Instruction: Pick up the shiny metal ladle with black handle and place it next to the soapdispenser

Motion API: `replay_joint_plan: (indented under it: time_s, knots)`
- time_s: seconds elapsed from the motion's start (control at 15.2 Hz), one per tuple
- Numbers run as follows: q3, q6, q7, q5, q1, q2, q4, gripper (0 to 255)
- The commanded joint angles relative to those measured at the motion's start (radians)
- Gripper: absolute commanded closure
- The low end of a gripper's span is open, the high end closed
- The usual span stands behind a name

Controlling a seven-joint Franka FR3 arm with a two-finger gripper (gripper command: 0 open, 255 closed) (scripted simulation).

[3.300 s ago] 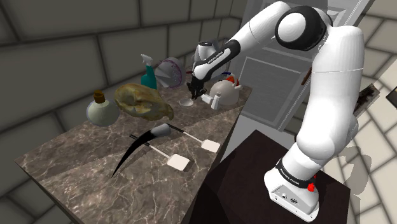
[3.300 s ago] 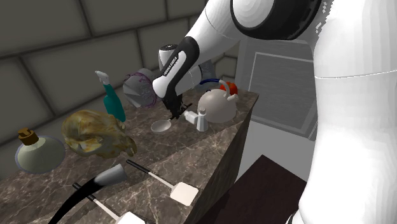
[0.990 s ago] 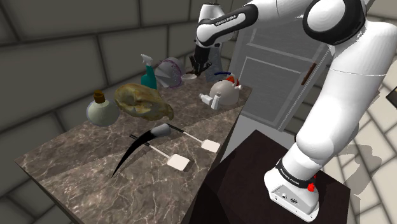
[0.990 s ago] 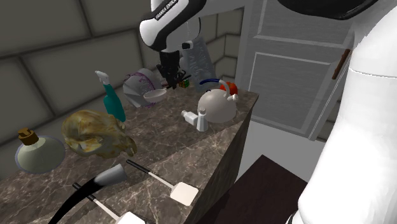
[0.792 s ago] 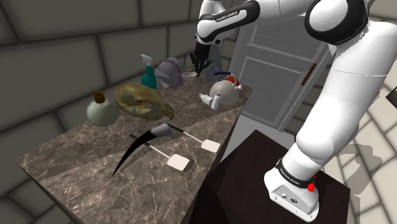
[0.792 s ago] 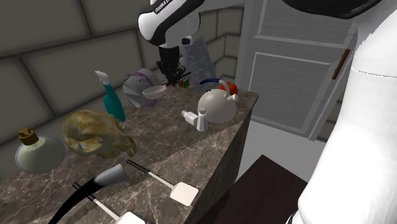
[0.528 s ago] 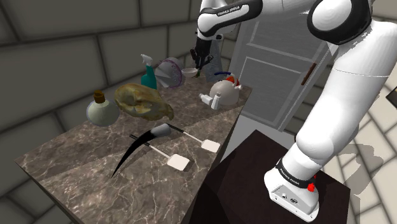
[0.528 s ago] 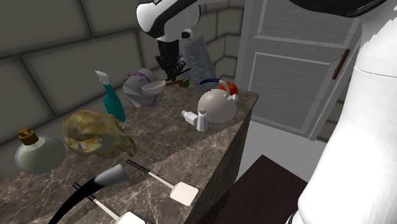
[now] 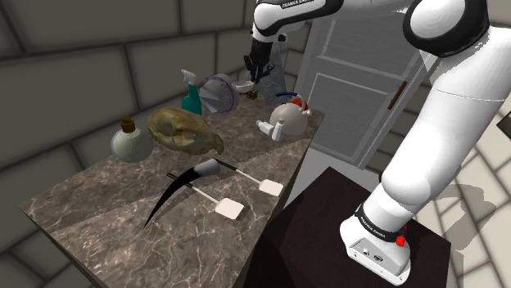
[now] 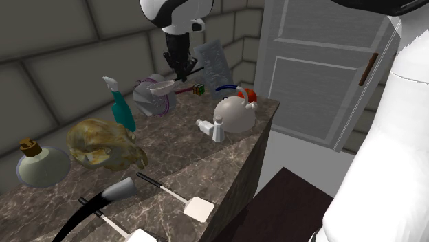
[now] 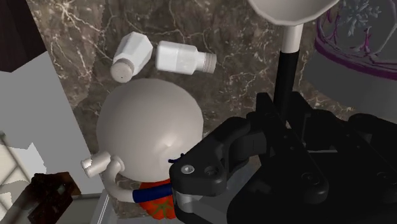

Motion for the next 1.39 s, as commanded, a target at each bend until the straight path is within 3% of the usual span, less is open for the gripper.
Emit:
replay_joint_plan:
  time_s: [0.0, 0.66, 1.32]
  knots:
    - [0.014, 0.001, 0.038, -0.005, 0.021, -0.016, -0.021, 255]
    - [0.106, -0.006, 0.268, -0.034, 0.146, -0.075, -0.094, 255]
    - [0.204, -0.051, 0.51, -0.078, 0.279, -0.039, -0.046, 255]
